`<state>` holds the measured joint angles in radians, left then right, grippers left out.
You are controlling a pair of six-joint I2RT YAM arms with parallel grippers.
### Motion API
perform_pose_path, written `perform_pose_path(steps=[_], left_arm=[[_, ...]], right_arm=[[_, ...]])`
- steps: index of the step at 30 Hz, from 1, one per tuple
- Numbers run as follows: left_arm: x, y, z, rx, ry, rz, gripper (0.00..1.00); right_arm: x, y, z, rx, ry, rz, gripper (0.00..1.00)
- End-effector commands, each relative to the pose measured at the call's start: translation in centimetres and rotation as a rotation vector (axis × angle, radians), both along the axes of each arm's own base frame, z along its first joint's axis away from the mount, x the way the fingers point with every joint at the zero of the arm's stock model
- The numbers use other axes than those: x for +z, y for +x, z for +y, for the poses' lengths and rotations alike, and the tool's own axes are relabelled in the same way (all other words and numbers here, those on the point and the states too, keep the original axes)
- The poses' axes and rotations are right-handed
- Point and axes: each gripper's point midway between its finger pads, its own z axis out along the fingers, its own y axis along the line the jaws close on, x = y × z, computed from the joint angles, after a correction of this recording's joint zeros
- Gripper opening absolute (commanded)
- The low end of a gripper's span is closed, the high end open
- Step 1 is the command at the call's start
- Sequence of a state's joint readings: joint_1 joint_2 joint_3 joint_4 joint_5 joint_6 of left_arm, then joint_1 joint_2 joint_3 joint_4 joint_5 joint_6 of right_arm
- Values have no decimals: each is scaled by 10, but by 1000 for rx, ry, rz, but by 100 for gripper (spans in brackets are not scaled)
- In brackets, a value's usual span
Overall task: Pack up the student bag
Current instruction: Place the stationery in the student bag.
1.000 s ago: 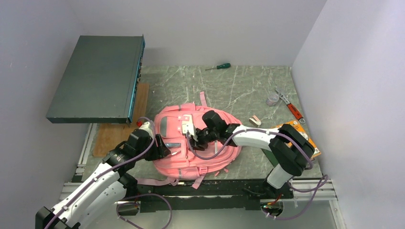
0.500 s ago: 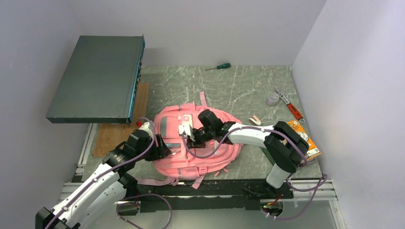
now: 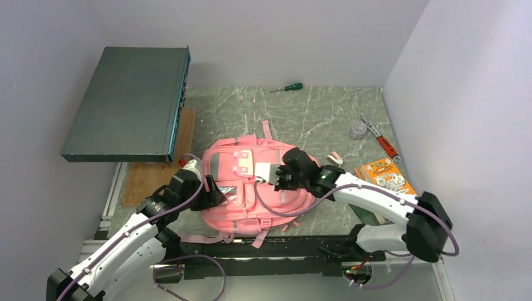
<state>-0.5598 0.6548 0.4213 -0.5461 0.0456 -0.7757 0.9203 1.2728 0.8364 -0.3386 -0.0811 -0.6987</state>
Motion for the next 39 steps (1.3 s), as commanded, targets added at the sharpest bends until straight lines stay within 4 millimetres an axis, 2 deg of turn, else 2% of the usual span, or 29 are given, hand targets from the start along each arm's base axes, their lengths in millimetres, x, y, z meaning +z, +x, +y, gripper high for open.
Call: perform_pose_path(steps=[1, 5, 8, 10, 11, 14, 20, 24, 27, 30, 33, 35, 36, 37, 38, 39], left_arm=[[-3, -2, 11, 17, 63, 18, 74], [7, -1, 11, 0, 69, -3, 83], [16, 0, 11, -8, 68, -20, 89], [26, 3, 9, -18, 61, -40, 91], [30, 3, 7, -26, 58, -43, 92], [42, 3, 3, -55, 46, -57, 93], [62, 1, -8, -128, 20, -69, 94], [59, 0, -7, -129, 35, -48, 93], [54, -1, -7, -122, 35, -40, 92], [52, 0, -10, -126, 26, -34, 92], [46, 1, -10, -126, 43, -10, 93], [41, 2, -8, -120, 59, 3, 93], [39, 2, -7, -116, 65, 6, 93], [39, 2, -6, -114, 67, 6, 93], [40, 2, -6, -114, 67, 2, 93], [42, 1, -5, -114, 68, 3, 93]], right_arm=[[27, 49, -61, -335, 96, -135, 0], [45, 67, -84, -554, 323, -167, 0], [53, 95, -119, -869, 466, -155, 0], [42, 109, -141, -1061, 509, -71, 0], [29, 116, -148, -1123, 481, -15, 0], [17, 140, -161, -1244, 442, 26, 0], [-8, 182, -182, -1371, 365, 105, 0], [-42, 198, -194, -1427, 335, 247, 0], [-67, 201, -198, -1458, 297, 315, 0], [-77, 198, -200, -1472, 261, 338, 13], [-76, 193, -204, -1478, 246, 330, 34], [-63, 190, -200, -1461, 256, 309, 49], [-52, 187, -191, -1428, 261, 284, 56], [-38, 183, -181, -1387, 269, 244, 69], [-22, 178, -169, -1341, 268, 192, 76], [-5, 171, -159, -1297, 260, 136, 78]])
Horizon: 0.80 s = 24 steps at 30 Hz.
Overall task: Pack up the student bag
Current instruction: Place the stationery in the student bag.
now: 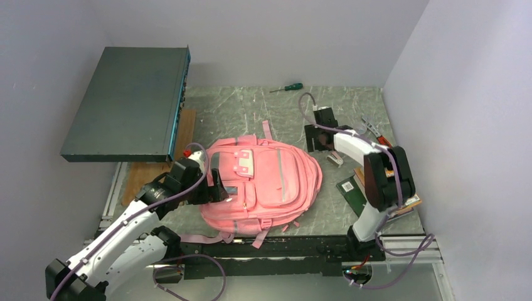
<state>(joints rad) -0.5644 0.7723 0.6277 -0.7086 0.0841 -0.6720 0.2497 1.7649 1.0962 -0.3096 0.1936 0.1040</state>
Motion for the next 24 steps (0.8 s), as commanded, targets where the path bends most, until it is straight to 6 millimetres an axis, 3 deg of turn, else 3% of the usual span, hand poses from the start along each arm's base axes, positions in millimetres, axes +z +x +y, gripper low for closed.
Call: perform_pose_path(steps=[1, 3, 5, 8, 9, 10, 11, 13, 18, 24], left_arm=[[12, 0, -1, -13, -11, -31, 93], [22, 0, 0, -12, -16, -40, 93], [32, 1, -1, -15, -25, -58, 92], [40, -1, -7, -32, -55, -54, 91], [40, -1, -10, -39, -71, -50, 90], [39, -3, -14, -50, -95, -40, 90], [37, -4, -19, -60, -122, -33, 89], [34, -7, -29, -78, -177, -16, 87], [31, -13, -45, -125, -265, 22, 79], [19, -12, -39, -125, -199, 49, 72]], right_arm=[[94, -17, 51, 172, -73, -237, 79], [112, -39, 82, 254, -57, -283, 79], [118, -71, 128, 389, 55, -302, 78], [131, -144, 214, 765, 287, -378, 75], [131, -172, 232, 910, 320, -430, 74], [122, -200, 245, 1061, 340, -492, 74], [126, -223, 258, 1199, 352, -586, 74], [122, -252, 267, 1380, 342, -745, 73], [111, -265, 286, 1585, 254, -850, 70], [92, -261, 290, 1701, 100, -944, 65]])
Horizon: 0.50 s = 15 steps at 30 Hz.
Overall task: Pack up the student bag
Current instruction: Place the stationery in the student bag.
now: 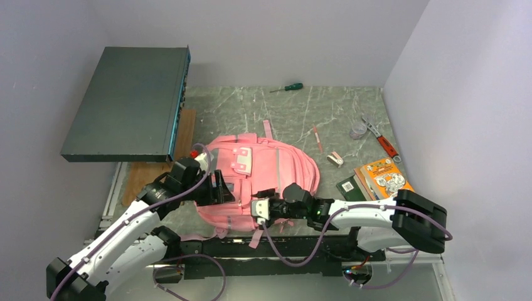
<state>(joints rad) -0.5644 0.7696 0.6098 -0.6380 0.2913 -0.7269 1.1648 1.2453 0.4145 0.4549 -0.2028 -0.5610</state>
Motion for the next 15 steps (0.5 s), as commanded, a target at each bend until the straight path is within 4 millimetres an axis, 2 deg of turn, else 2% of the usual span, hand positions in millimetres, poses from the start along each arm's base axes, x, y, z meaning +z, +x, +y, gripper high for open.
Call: perform_pose_path(steps=[1, 5, 8, 10, 13, 15], left_arm=[[1, 4, -5, -20, -3, -5, 70], [-13, 2, 2, 10, 28, 16, 62], [-21, 4, 9, 52, 55, 17, 58], [-28, 4, 13, 81, 69, 22, 54], [-33, 5, 16, 108, 69, 22, 49], [-35, 3, 18, 121, 71, 25, 48]], right_arm=[[32, 5, 22, 111, 97, -237, 65], [35, 0, 28, 136, 88, -276, 60], [55, -7, 31, 147, 131, -277, 59], [60, -8, 33, 156, 143, -292, 59], [56, -6, 35, 172, 110, -327, 59], [43, -3, 38, 191, 64, -360, 59]])
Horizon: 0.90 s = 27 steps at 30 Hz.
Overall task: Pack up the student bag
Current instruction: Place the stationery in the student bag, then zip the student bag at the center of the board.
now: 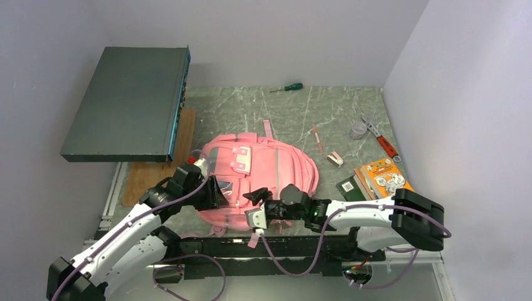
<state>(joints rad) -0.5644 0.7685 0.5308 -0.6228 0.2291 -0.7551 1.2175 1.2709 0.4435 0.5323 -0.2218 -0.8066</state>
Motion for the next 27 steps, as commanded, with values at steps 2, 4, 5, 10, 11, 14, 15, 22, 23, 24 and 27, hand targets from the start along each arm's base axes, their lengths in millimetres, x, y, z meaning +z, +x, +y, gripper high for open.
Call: perform_pose_path(steps=[2, 4, 5, 10, 11, 14, 15, 22, 23, 24, 27], left_arm=[[-2, 5, 7, 69, 7, -32, 48], [0, 6, 8, 75, 5, -42, 48], [1, 6, 9, 75, 5, -45, 48], [2, 5, 9, 70, 10, -45, 48], [2, 5, 8, 69, 4, -45, 48], [-2, 4, 5, 66, -14, -31, 47], [-4, 3, 4, 65, -18, -24, 47], [-6, 1, 9, 87, -10, -22, 46], [-6, 1, 9, 89, -7, -23, 46], [-7, 1, 9, 91, -6, -22, 45], [-9, 1, 10, 96, -3, -17, 45]], right_arm=[[4, 8, 19, 55, -19, -144, 58], [-7, 12, 23, 61, -57, -172, 56], [-10, 13, 25, 66, -65, -181, 56], [-10, 10, 35, 95, -50, -187, 55], [-9, 10, 37, 94, -43, -188, 55], [-12, 11, 41, 99, -53, -196, 55], [-14, 11, 42, 103, -56, -201, 55], [-18, 4, 49, 152, -79, -204, 54], [-19, 0, 50, 175, -86, -191, 53], [-21, -4, 50, 196, -99, -178, 52], [-31, -10, 49, 230, -145, -155, 48]])
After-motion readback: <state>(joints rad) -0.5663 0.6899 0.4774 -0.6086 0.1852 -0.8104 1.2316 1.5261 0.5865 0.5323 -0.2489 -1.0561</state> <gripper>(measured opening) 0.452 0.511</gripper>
